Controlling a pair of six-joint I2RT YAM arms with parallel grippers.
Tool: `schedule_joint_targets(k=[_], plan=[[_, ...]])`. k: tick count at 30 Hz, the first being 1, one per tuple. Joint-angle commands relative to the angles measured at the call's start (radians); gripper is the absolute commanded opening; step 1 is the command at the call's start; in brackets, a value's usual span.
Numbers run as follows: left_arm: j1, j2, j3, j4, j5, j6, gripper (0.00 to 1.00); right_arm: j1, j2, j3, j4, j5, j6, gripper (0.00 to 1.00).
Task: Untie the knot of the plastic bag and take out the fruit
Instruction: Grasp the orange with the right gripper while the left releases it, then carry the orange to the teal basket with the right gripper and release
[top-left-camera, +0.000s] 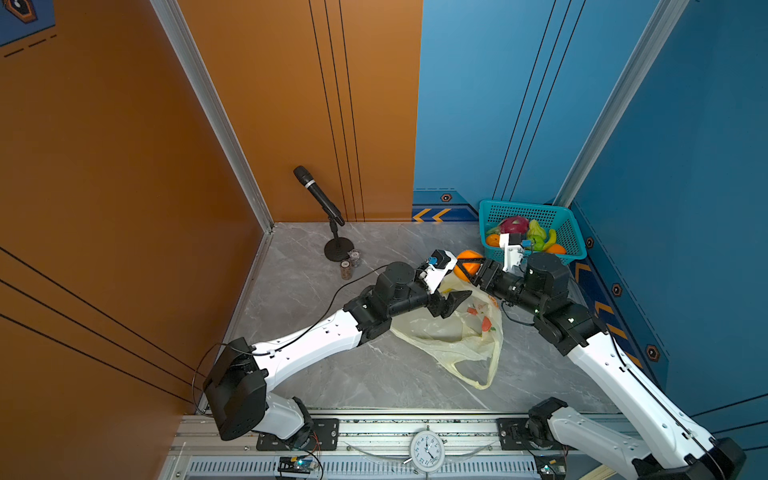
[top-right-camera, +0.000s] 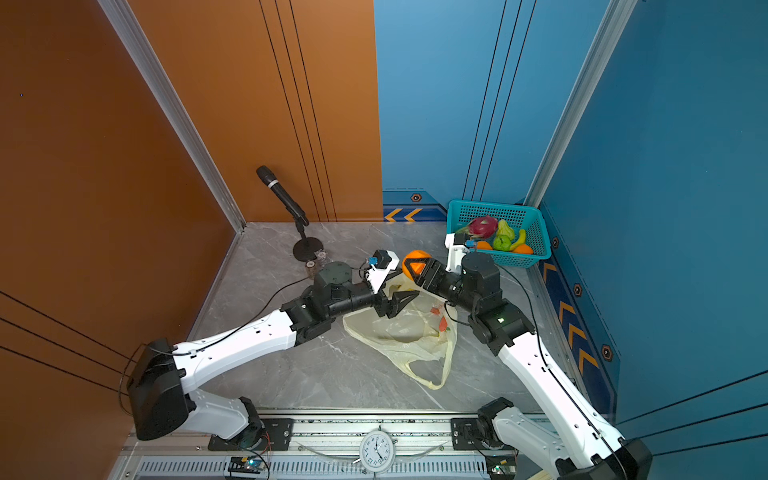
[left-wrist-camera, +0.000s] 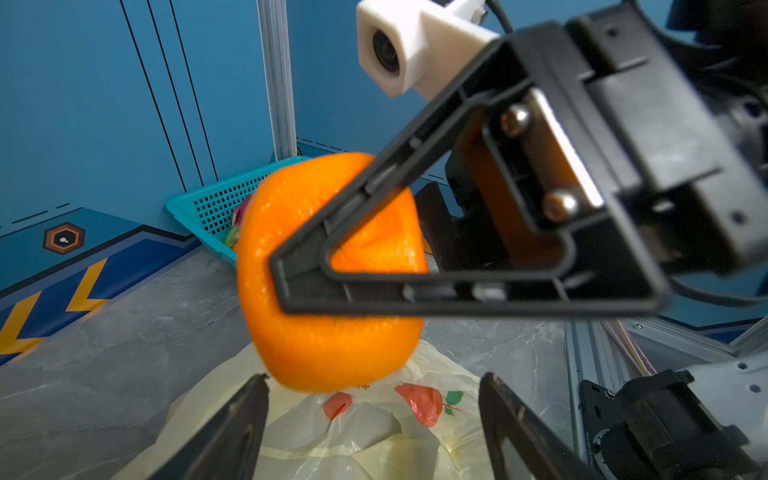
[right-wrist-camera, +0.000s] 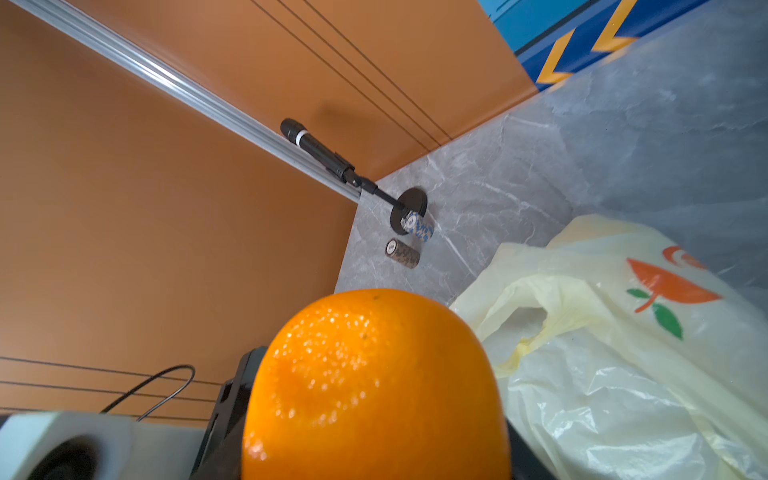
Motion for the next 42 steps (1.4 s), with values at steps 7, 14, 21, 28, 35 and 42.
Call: schedule_joint_targets(k=[7,14,21,28,35,42], plan=[[-0.008,-0.098,-0.03,-0.051,-0.013,0.047,0.82,-0.151,0.131,0.165,-0.082,0.058,-0.062,0.5],[-0.009,-0.137,-0.047,-0.074,-0.007,0.063,0.84,-0.307,0.275,0.289,-0.188,0.097,-0.168,0.49],[-0.014,-0.134,-0.047,-0.084,0.014,0.084,0.85,-0.448,0.454,0.412,-0.202,0.107,-0.209,0.47],[-0.014,-0.114,-0.015,-0.111,0.014,0.106,0.85,-0.533,0.677,0.62,-0.274,0.175,-0.255,0.44],[-0.011,-0.106,-0.014,-0.107,-0.003,0.121,0.85,-0.577,0.94,0.901,-0.414,0.354,-0.352,0.43],[-0.009,-0.084,-0.024,-0.061,-0.005,0.133,0.85,-0.63,1.198,1.14,-0.479,0.446,-0.389,0.44]])
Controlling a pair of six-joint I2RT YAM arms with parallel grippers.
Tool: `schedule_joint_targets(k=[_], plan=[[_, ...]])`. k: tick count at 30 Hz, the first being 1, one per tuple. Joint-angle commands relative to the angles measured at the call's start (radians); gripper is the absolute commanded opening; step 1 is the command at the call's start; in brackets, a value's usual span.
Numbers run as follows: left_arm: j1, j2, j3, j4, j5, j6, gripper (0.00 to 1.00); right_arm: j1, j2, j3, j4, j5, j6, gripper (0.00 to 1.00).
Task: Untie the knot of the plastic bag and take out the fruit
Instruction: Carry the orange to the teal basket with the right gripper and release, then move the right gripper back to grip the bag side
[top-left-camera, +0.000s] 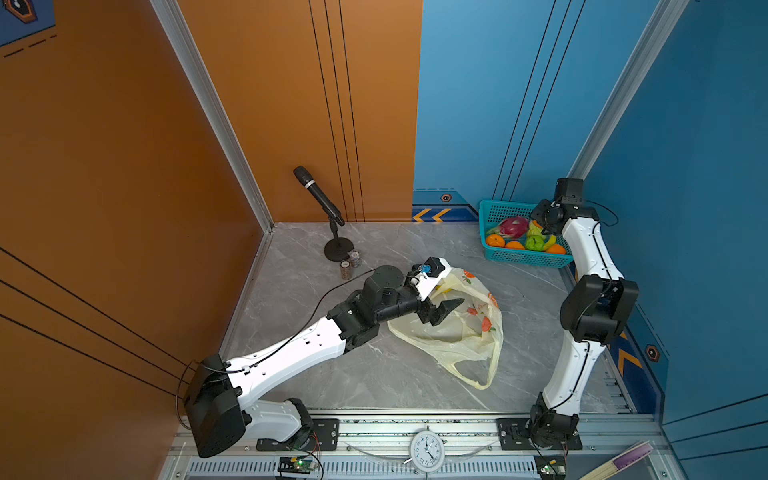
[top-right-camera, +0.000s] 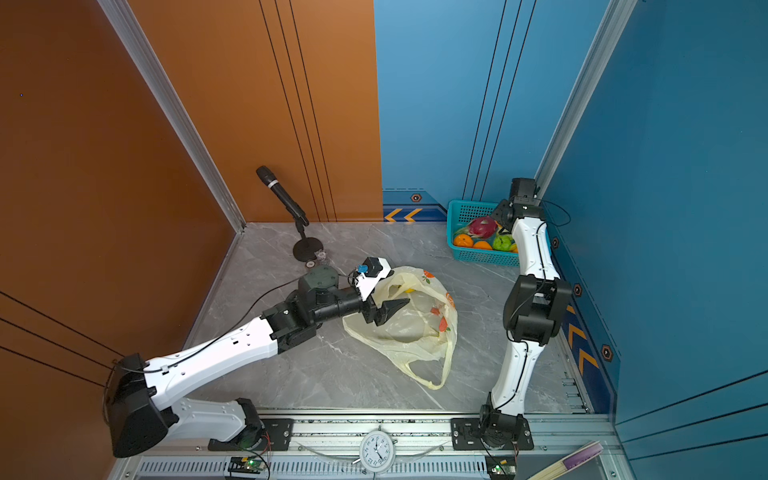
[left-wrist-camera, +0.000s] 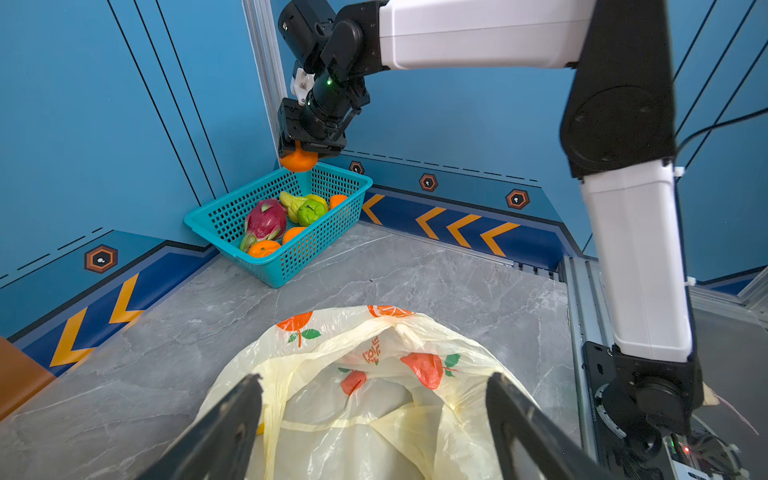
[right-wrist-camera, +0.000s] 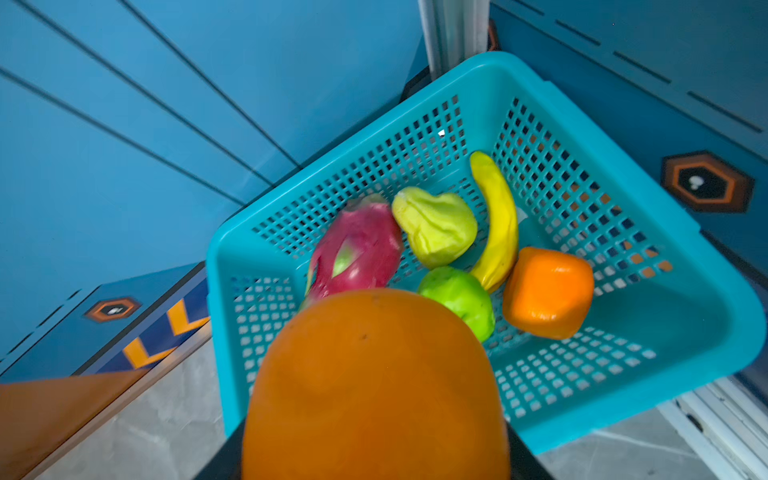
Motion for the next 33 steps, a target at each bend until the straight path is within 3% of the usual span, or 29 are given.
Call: schedule_joint_targets(k=[1,10,21,24,28,33], plan=[[-0.003,0.024,0.012,0.049,0.0,0.019,0.85,-0.025,0.097,0.084,-0.064,0.102,-0.05,0.45],[-0.001,0.081,0.016,0.105,0.013,-0.001,0.85,-0.092,0.347,0.305,-0.07,0.11,0.0,0.44],[0.019,0.139,0.036,0.135,0.028,-0.013,0.85,-0.122,0.506,0.414,-0.061,0.08,0.037,0.44],[0.023,0.158,0.05,0.134,0.041,-0.026,0.85,-0.122,0.525,0.429,-0.041,0.062,0.052,0.5],[0.025,0.175,0.062,0.135,0.059,-0.051,0.85,-0.122,0.52,0.441,-0.023,0.023,0.074,0.67],[0.024,0.179,0.069,0.134,0.072,-0.085,0.85,-0.114,0.457,0.441,-0.043,0.016,0.066,0.76]])
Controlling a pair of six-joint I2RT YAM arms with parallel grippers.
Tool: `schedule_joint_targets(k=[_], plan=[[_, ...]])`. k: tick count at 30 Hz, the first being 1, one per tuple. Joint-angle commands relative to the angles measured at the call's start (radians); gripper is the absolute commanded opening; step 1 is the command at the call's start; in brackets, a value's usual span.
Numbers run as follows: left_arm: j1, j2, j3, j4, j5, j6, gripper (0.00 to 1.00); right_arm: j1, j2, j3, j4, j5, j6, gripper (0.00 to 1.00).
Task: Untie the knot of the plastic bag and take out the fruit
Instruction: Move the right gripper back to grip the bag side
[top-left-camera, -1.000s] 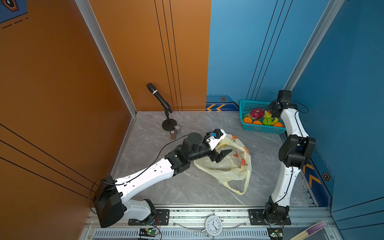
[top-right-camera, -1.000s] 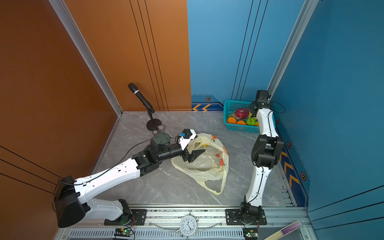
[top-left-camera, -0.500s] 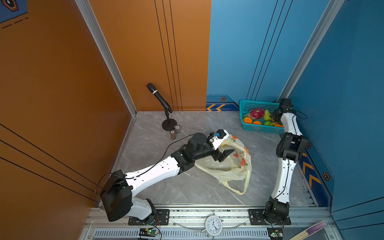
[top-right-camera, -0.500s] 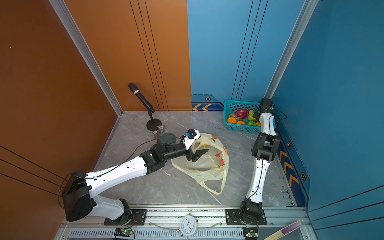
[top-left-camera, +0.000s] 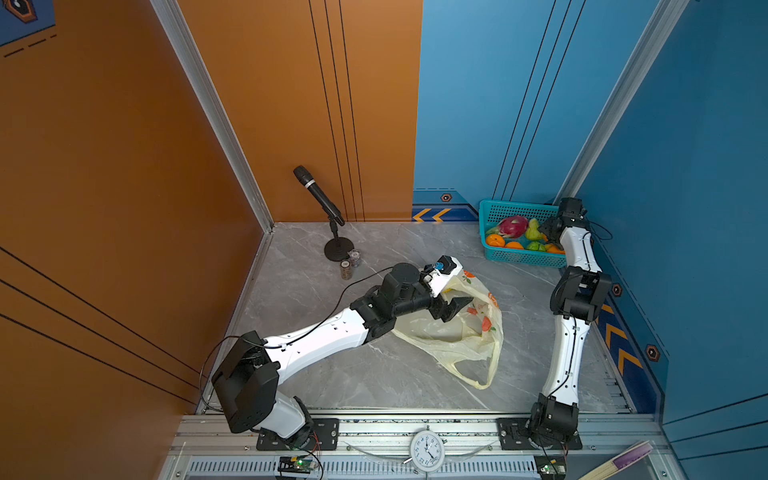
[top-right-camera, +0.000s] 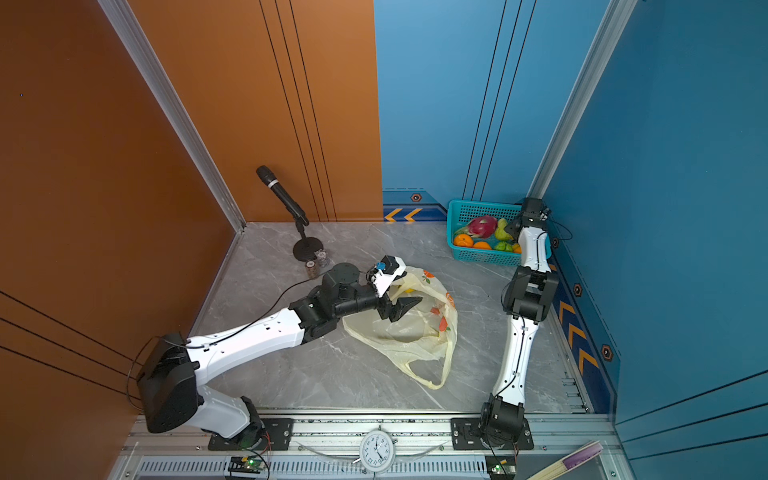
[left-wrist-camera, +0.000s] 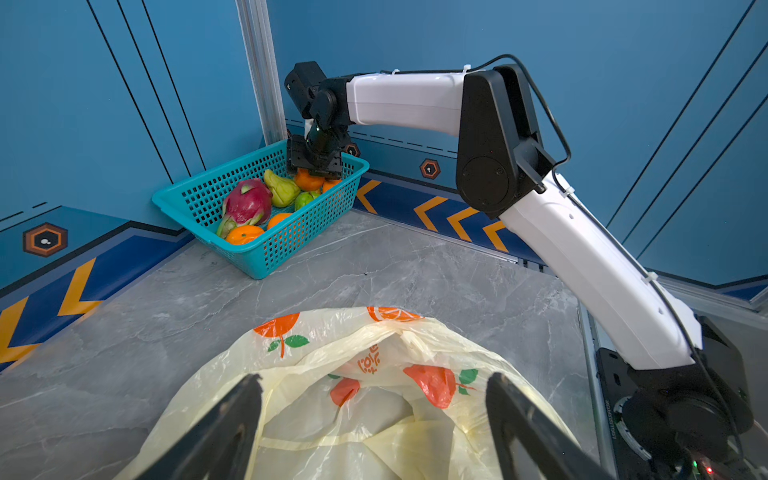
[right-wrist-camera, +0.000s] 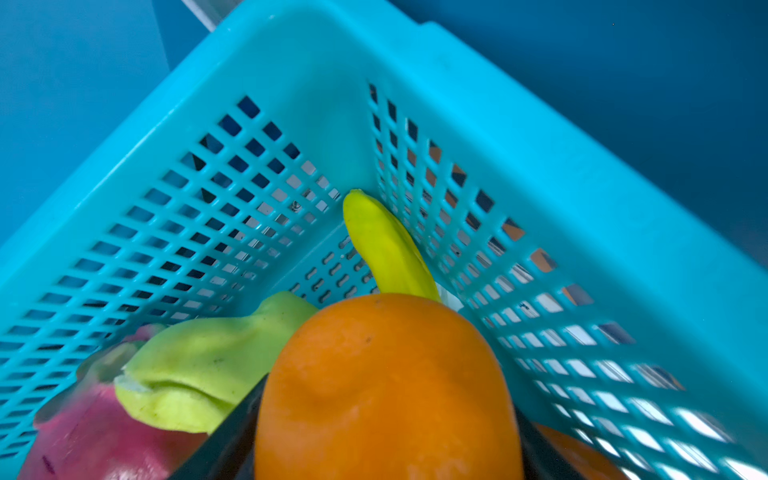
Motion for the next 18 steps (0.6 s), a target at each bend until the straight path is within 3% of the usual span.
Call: schedule_joint_targets(k=[1,9,18], plan=[[0.007,0.003,0.03,0.024,0.043,-0.043,0.85,0.006,-0.065,0.018,-0.042,-0.022,0.005,0.77],[0.0,-0.01,0.024,0.018,0.043,-0.092,0.85,0.032,-0.281,-0.116,-0.074,-0.009,-0.04,0.86],[-0.015,-0.037,0.014,-0.048,0.06,-0.12,0.85,0.085,-0.649,-0.357,-0.076,-0.059,-0.121,0.87]])
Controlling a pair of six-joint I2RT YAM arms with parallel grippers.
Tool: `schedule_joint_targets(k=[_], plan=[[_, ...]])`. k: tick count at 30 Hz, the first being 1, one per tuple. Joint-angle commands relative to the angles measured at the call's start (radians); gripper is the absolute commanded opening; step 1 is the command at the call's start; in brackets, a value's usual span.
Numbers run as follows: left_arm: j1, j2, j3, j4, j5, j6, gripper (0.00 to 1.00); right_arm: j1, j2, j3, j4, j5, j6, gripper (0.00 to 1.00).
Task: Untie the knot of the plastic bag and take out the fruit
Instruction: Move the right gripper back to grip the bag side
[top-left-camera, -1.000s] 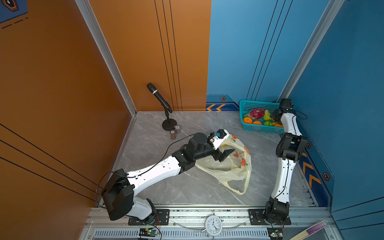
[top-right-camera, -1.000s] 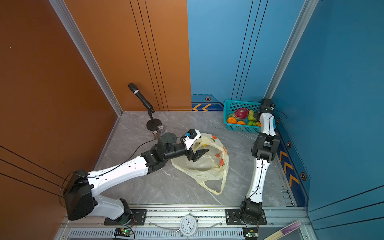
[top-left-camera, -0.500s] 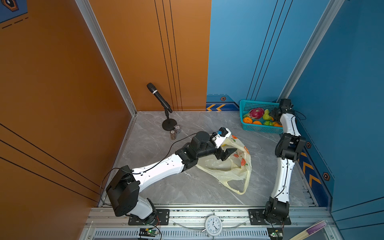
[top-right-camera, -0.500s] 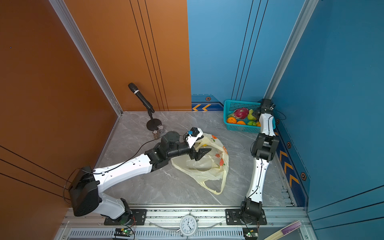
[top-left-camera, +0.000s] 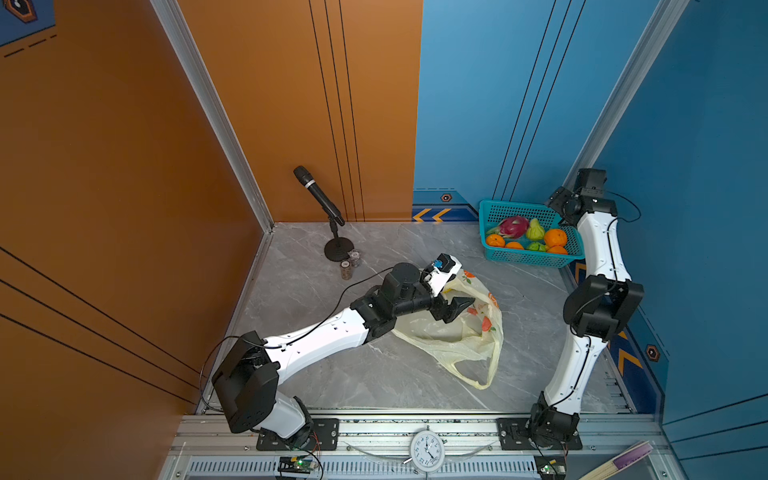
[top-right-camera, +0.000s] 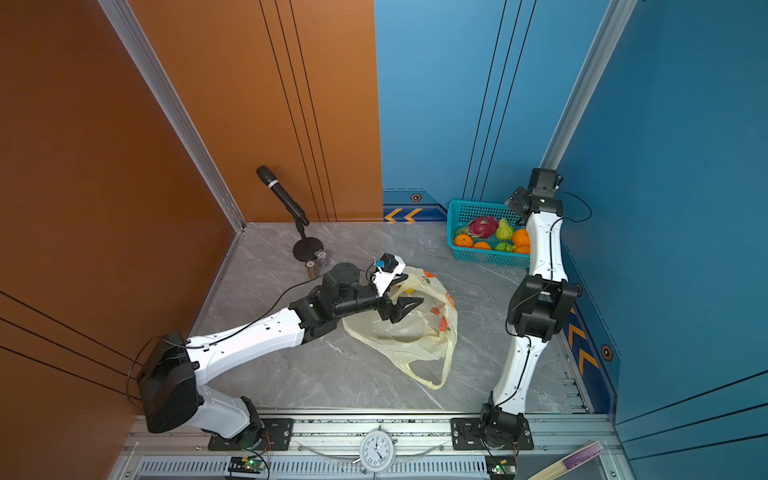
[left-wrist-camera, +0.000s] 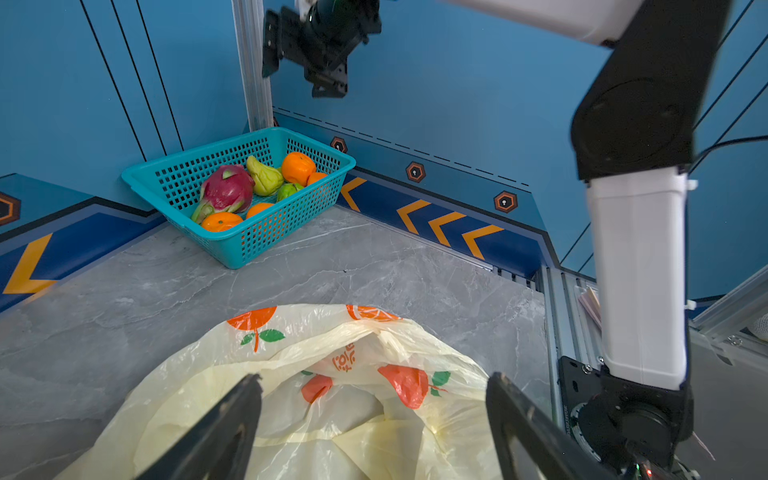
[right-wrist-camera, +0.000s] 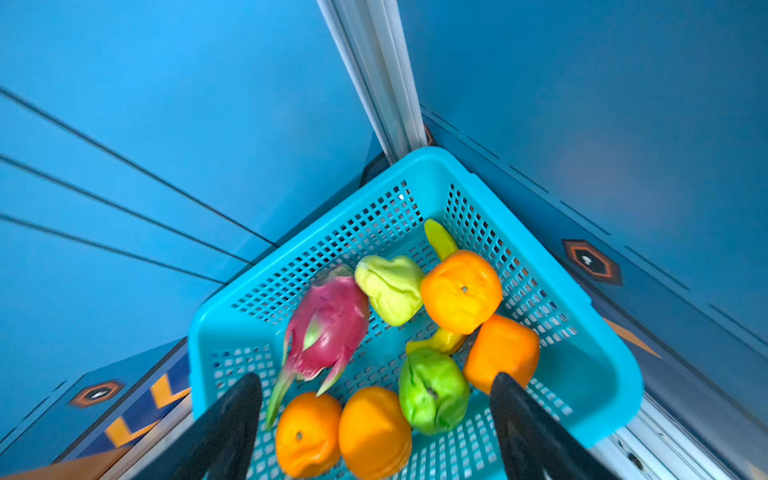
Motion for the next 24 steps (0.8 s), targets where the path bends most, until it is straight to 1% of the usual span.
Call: schedule_joint_targets(k=[1,4,6,12,18,20,24], plan=[[-0.015,-0.037,0.009,-0.03,0.023,-0.023,0.85,0.03,-0.152,-0.101,-0.022,-0.044,-0.067,0.87],[-0.025,-0.038,0.012,-0.06,0.006,-0.022,0.85,0.062,-0.291,-0.22,-0.018,-0.076,-0.103,0.88],[-0.034,-0.033,0.027,-0.11,0.001,-0.008,0.84,0.09,-0.389,-0.318,-0.004,-0.1,-0.124,0.88],[-0.058,-0.006,0.067,-0.209,-0.041,0.025,0.8,0.173,-0.628,-0.585,-0.014,-0.133,-0.153,0.89],[-0.075,0.037,0.101,-0.276,-0.109,0.03,0.74,0.283,-0.801,-0.813,-0.044,-0.162,-0.173,0.89],[-0.076,0.054,0.097,-0.266,-0.123,0.016,0.72,0.32,-0.834,-0.88,-0.036,-0.211,-0.182,0.9],[-0.067,0.089,0.063,-0.176,-0.142,-0.044,0.69,0.377,-0.826,-0.957,-0.024,-0.378,-0.22,0.95]])
